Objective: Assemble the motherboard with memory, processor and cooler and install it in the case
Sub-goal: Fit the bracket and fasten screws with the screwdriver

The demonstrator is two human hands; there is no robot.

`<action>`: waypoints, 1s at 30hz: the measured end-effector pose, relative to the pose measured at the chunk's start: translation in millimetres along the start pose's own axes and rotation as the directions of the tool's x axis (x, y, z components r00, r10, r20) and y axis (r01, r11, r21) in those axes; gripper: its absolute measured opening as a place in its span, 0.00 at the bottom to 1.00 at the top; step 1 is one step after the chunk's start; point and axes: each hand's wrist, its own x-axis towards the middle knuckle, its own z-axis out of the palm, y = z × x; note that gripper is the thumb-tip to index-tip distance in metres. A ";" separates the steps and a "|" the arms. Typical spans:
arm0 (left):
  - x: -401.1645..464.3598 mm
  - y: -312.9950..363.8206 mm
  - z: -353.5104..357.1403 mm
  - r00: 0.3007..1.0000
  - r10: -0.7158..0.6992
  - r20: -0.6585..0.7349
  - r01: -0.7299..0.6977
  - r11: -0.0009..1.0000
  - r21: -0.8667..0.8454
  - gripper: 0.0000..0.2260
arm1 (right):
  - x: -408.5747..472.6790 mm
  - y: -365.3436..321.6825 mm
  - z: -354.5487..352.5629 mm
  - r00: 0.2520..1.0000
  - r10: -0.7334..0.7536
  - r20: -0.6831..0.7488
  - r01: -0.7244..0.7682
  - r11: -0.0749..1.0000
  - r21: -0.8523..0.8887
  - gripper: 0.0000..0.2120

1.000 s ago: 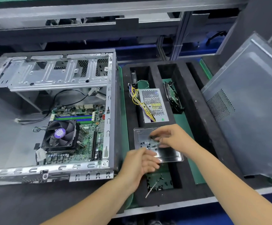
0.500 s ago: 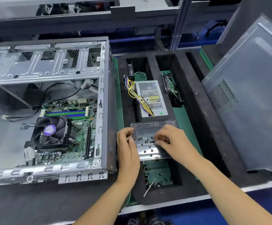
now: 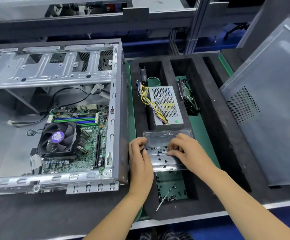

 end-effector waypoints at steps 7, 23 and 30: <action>-3.5 1.2 -1.3 0.999 0.019 0.028 -0.019 1.000 0.014 0.23 | 1.0 -14.2 -7.2 0.995 -0.080 -0.054 0.083 0.994 0.068 0.05; -1.4 2.2 -2.4 1.000 0.025 0.019 -0.025 0.999 -0.022 0.23 | 42.8 -49.8 9.0 0.970 -0.100 0.223 0.164 0.941 -0.294 0.05; -2.3 0.5 -2.1 0.999 0.029 0.046 -0.027 0.999 -0.039 0.20 | 35.5 -36.5 -5.6 0.990 0.065 0.128 -0.076 0.993 0.087 0.02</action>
